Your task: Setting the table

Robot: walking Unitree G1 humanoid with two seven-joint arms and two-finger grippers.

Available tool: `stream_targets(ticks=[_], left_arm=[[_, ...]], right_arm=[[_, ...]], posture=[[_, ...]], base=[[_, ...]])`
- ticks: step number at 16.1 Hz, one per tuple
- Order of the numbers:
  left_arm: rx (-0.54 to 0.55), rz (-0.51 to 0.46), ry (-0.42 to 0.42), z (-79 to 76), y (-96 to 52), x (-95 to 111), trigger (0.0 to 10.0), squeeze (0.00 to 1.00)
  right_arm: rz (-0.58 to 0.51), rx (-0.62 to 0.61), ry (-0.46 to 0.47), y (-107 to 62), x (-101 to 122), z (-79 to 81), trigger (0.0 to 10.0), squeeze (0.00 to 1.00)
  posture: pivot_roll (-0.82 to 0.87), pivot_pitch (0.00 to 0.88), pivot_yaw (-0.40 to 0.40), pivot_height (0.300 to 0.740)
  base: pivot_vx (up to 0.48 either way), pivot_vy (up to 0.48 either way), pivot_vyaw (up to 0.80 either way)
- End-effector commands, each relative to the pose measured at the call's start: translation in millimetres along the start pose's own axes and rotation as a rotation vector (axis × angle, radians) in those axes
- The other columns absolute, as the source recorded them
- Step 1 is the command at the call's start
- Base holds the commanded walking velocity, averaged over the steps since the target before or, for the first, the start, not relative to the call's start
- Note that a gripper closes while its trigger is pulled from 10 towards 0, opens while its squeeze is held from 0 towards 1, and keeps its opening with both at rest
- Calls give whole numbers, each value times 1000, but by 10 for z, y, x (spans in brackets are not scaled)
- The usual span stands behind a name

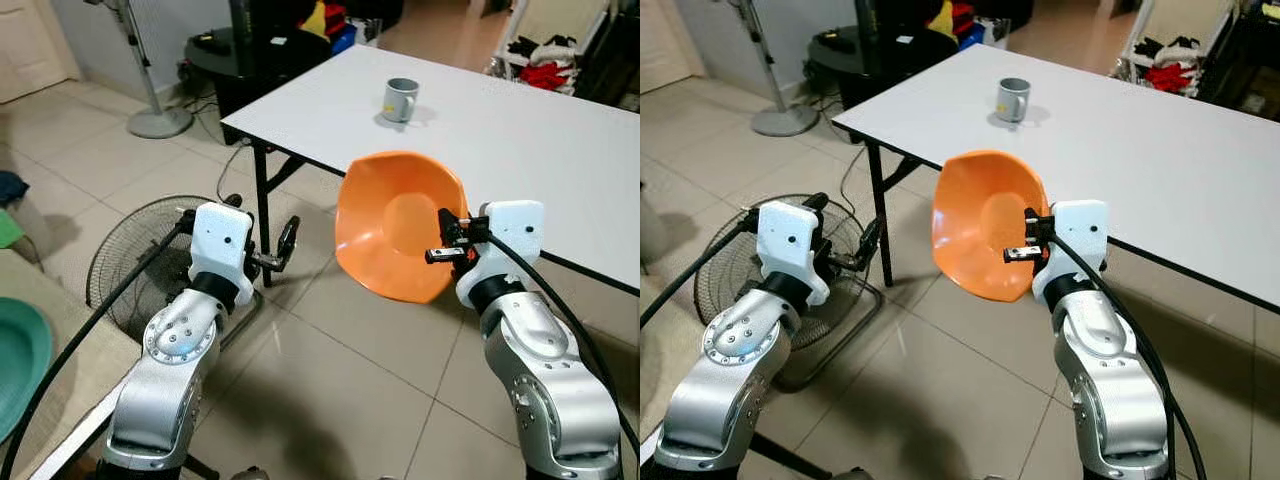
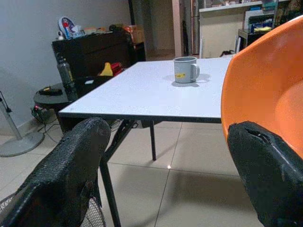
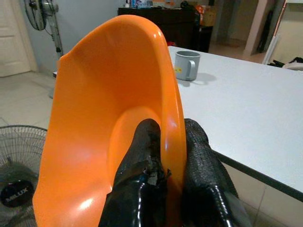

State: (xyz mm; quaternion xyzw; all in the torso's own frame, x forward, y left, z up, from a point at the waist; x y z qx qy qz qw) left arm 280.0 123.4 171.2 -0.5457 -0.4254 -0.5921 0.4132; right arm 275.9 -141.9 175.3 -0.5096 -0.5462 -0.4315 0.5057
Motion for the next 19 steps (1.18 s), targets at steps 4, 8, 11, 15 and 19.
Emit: stream_targets(ticks=[4,8,11,15,19], left_arm=[[-14,-13,5,-14,11,31,10000,0],[-13,-11,6,-13,12,26,10000,0],[-8,-10,8,3,13,22,10000,0],[-12,-7,13,7,17,15,10000,0],[-11,-5,14,24,14,13,10000,0]], right_arm=[[-15,4,8,10,63,3,10000,0],[-17,2,8,15,66,-5,10000,0],[-20,4,9,23,75,-6,10000,0],[-20,5,44,35,81,-7,10000,0],[-24,-10,79,59,93,-35,10000,0]], posture=[[99,0,4,740],[99,0,0,740],[99,0,0,740],[98,0,2,740],[105,0,0,740]], base=[[280,0,-200],[277,0,-563],[279,0,0],[279,0,0],[279,0,0]])
Point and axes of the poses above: a point about 5 cm out from each wrist's last joint towards the gripper, its own y axis pointing out of the wrist towards the gripper, its own x axis along the axis of the wrist's last joint, z = x × y, the point moved 2 cm from there along y, pointing out of the wrist towards the gripper, and after that the axes turned 6 degrees about -y, right-handed, at the moved point
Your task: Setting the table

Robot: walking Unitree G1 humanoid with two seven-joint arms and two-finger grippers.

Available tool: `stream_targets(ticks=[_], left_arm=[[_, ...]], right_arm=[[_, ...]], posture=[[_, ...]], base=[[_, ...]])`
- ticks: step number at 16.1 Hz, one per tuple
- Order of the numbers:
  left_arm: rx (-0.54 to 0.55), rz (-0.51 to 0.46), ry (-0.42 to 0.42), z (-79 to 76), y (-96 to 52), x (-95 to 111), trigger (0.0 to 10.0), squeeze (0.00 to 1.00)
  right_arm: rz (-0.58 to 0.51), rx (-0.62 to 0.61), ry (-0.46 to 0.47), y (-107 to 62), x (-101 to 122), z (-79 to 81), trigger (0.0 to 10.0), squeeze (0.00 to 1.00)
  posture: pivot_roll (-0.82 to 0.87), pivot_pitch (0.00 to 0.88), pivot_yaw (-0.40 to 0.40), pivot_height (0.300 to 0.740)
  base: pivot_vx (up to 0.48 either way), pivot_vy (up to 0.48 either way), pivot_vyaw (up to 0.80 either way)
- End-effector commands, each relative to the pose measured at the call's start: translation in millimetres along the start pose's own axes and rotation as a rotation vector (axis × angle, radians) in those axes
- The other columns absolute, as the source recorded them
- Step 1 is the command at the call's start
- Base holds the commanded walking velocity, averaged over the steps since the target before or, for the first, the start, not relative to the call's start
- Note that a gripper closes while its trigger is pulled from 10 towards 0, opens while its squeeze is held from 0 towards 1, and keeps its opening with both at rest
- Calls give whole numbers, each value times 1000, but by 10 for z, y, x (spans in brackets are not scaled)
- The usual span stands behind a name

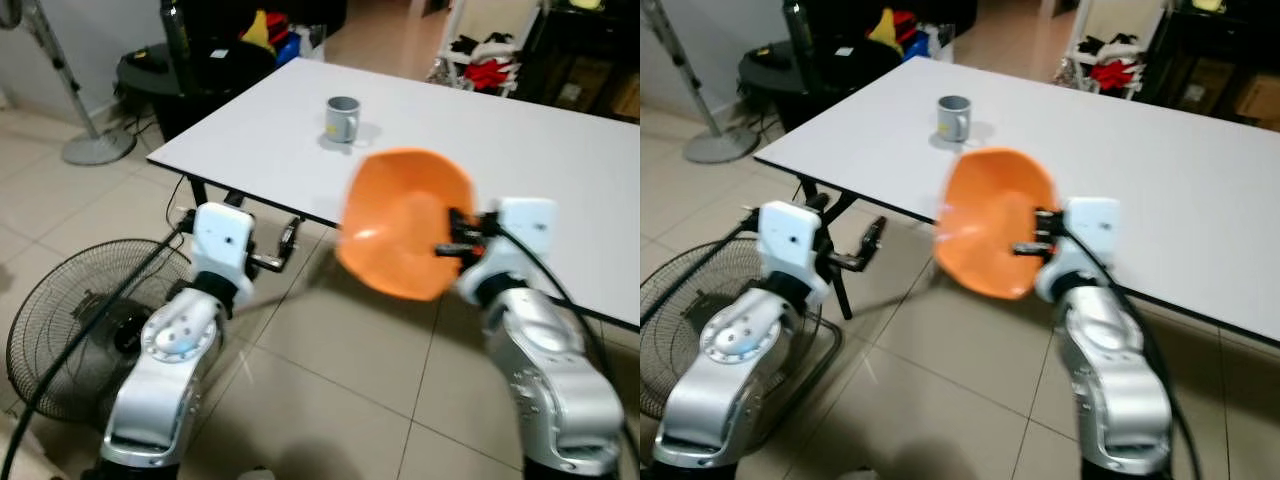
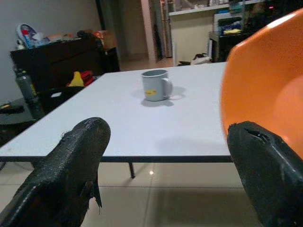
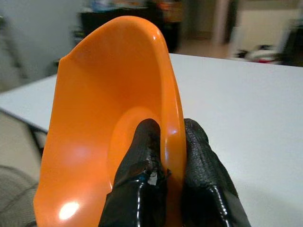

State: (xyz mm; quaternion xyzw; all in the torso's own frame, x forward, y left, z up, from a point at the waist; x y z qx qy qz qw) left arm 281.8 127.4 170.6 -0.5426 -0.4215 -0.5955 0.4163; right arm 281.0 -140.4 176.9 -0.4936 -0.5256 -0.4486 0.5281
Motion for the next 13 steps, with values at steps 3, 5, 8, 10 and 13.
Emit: stream_targets(ticks=[3,5,8,10,13], left_arm=[[-9,-6,0,-17,9,20,10000,0],[-9,-7,-1,-17,11,22,10000,0],[-8,-7,-1,-15,9,19,10000,0],[-7,-7,-1,-15,11,16,10000,0],[-4,-8,-2,-11,16,17,10000,0]], right_arm=[[-33,-13,15,24,85,-48,10000,0],[-33,-10,17,31,87,-43,10000,0],[-24,1,13,42,80,-31,10000,0],[-22,9,11,47,80,-23,10000,0],[-27,15,11,58,90,-19,10000,0]], posture=[[109,0,-1,740],[110,0,-2,740],[108,0,-4,740],[108,0,-6,740],[109,0,-9,740]], base=[[285,0,0],[307,0,0],[310,0,-250],[311,0,-800],[309,0,0]])
Point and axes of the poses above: a point about 5 cm out from each wrist's last joint towards the gripper, its own y axis pointing out of the wrist towards the gripper, its own x axis along the axis of the wrist's last joint, z = x × y, the point moved 2 cm from there along y, pointing out of the wrist towards the gripper, and after that the axes turned 6 degrees about -y, right-handed, at the moved point
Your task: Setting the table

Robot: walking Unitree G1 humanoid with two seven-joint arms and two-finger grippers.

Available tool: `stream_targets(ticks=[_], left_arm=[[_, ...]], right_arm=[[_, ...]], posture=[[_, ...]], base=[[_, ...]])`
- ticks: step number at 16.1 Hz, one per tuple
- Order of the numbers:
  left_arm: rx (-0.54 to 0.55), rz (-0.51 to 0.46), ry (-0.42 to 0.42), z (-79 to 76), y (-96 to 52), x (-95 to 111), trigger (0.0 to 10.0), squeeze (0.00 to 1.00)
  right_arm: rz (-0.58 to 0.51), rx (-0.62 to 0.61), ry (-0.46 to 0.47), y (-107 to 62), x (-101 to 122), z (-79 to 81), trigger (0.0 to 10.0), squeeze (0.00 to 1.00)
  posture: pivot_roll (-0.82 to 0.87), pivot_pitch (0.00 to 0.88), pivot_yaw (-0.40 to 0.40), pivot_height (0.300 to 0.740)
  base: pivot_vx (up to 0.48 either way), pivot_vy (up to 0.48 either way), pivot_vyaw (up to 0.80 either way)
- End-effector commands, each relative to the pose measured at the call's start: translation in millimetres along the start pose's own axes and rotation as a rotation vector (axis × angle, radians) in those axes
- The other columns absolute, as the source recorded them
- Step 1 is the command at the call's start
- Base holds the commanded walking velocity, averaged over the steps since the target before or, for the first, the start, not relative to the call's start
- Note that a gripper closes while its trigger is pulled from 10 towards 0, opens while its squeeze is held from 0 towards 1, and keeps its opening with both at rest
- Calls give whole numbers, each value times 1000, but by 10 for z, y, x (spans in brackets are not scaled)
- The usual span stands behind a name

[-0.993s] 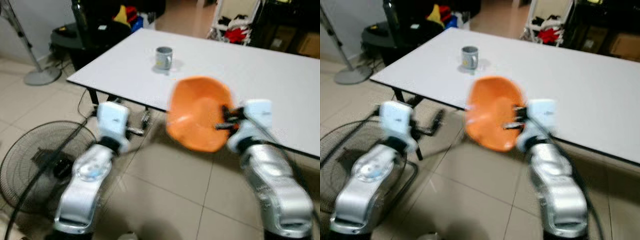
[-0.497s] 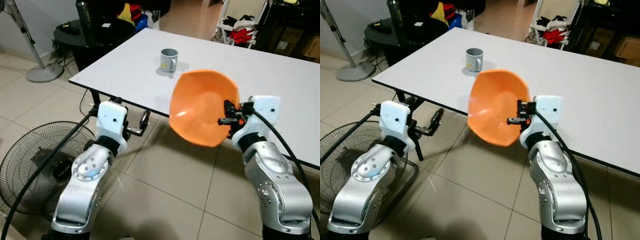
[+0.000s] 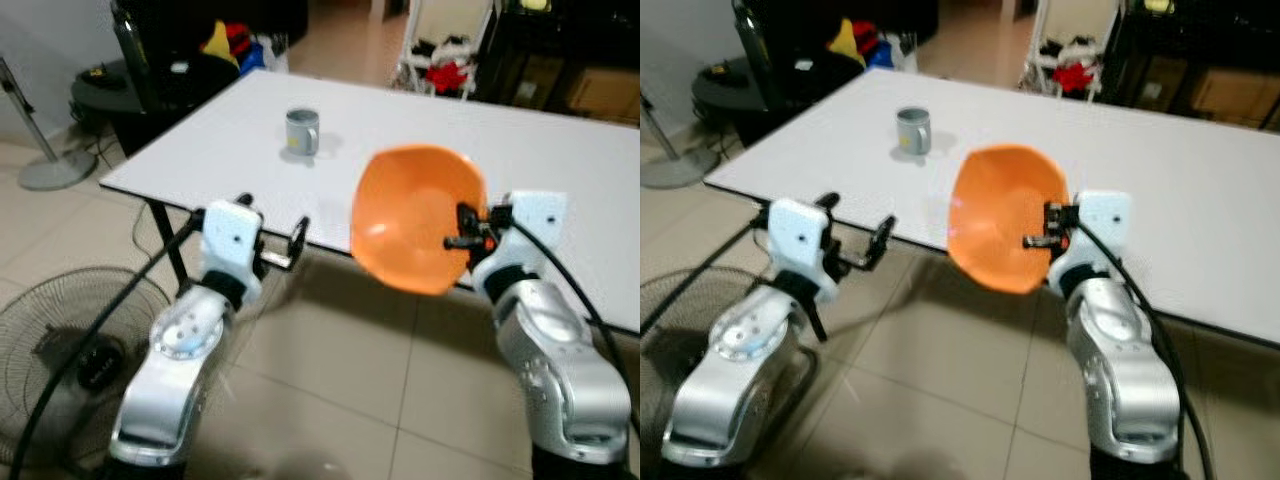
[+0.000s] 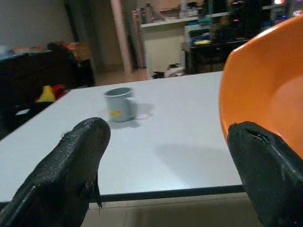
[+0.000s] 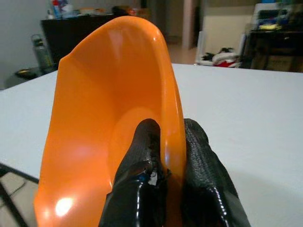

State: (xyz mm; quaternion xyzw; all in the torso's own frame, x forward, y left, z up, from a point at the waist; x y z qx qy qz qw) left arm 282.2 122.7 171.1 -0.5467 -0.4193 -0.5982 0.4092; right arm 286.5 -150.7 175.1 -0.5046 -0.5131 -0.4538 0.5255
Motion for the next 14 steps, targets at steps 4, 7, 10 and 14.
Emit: stream_targets(ticks=[4,7,10,14], left_arm=[[16,-4,3,41,-2,12,10000,0],[14,-3,5,44,-2,12,10000,0],[15,-4,6,46,-2,12,10000,0],[14,-2,10,43,-8,7,10000,0]], right_arm=[[-47,55,6,17,118,99,10000,0],[-48,57,7,24,120,105,10000,0],[-47,60,10,27,116,110,10000,0],[-41,59,20,30,104,109,10000,0]], posture=[[110,0,-11,740],[111,0,-10,740],[113,0,-12,740],[114,0,-16,740]], base=[[312,0,0],[332,0,0],[355,0,0],[362,0,0]])
Point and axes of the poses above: a point about 5 cm out from each wrist's last joint towards the gripper, its own y axis pointing out of the wrist towards the gripper, its own x axis along the axis of the wrist's last joint, z = x × y, the point moved 2 cm from there along y, pointing out of the wrist towards the gripper, and after that the axes turned 6 degrees about -y, right-handed, at the moved point
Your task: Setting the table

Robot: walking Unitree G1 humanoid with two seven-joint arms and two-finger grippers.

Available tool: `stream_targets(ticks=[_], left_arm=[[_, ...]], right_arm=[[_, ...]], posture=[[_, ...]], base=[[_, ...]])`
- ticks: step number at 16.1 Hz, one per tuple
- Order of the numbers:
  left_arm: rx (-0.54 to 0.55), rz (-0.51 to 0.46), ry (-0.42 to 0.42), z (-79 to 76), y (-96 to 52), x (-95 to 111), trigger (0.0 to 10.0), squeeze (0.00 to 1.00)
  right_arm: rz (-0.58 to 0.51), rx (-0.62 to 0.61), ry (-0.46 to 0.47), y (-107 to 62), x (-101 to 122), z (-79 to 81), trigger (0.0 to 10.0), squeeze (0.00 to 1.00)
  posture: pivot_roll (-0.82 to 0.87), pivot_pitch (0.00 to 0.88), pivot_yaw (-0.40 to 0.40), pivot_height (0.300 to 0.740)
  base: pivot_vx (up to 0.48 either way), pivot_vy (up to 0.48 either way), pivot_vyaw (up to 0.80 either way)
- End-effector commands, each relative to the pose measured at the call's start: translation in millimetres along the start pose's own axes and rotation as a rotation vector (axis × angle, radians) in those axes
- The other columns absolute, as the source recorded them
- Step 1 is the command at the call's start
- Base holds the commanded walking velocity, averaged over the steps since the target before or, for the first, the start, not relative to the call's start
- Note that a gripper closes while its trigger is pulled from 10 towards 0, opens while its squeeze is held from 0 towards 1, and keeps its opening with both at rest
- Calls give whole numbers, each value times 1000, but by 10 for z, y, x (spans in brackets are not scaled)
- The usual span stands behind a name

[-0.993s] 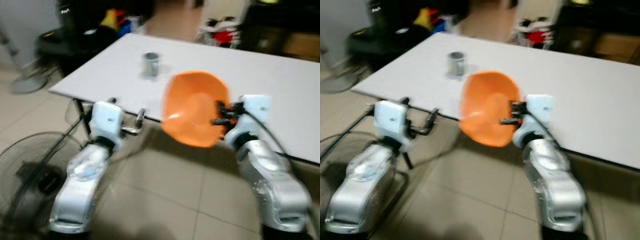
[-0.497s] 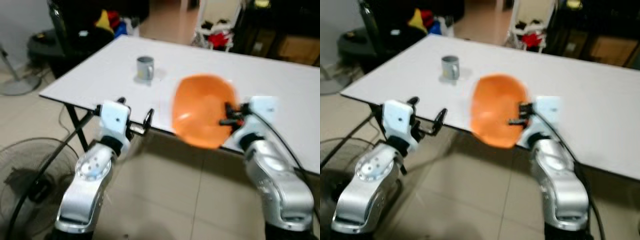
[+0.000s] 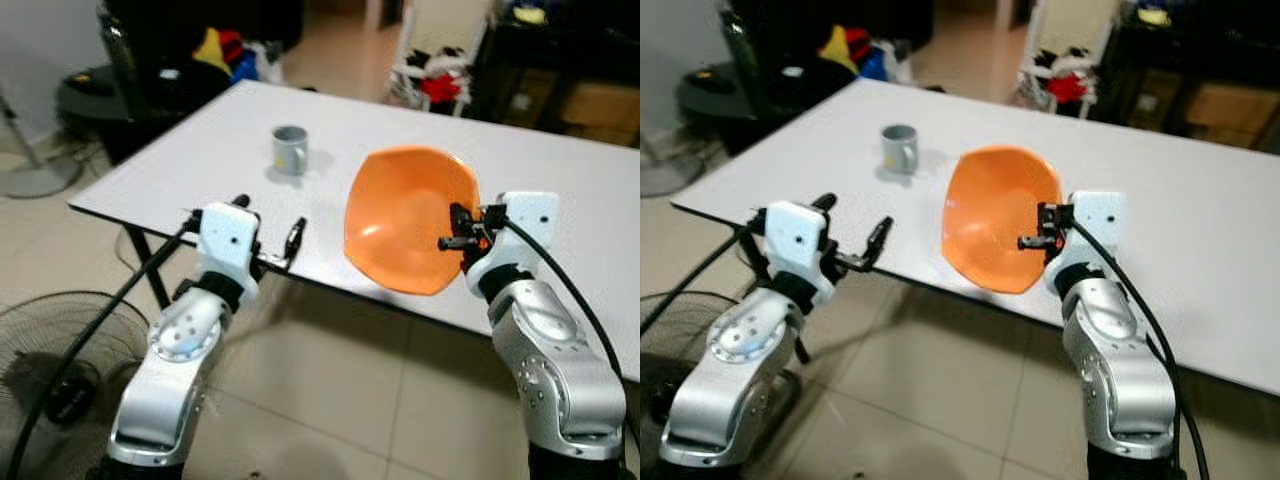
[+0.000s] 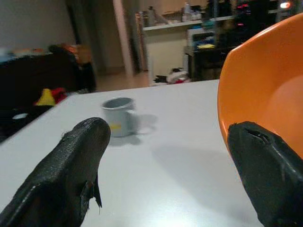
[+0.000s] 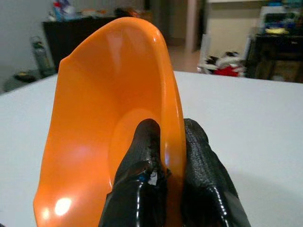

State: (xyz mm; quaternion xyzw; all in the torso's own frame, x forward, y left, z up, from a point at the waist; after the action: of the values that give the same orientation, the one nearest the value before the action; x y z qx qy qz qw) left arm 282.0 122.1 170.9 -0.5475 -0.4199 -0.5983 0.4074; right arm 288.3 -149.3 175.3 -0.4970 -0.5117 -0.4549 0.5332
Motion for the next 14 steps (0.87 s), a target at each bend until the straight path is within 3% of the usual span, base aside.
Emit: stream_targets(ticks=[1,14], left_arm=[[17,-2,9,51,-10,10,10000,0],[5,7,26,41,-43,-15,10000,0]], right_arm=[[-32,42,20,12,80,94,10000,0],[-15,39,50,-6,28,84,10000,0]], posture=[[115,0,-16,740],[118,0,-15,740]], base=[[364,0,0],[364,0,0]])
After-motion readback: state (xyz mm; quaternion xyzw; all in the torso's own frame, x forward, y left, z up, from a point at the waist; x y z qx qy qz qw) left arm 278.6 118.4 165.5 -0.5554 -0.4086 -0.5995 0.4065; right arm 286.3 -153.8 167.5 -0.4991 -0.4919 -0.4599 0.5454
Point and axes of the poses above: a point about 5 cm out from each wrist's last joint towards the gripper, its own y axis pointing out of the wrist towards the gripper, its own x axis along the axis of the wrist's last joint, z = x × y, the point moved 2 cm from there along y, pointing out of the wrist towards the gripper, and after that the axes turned 6 degrees about -y, right-handed, at the moved point
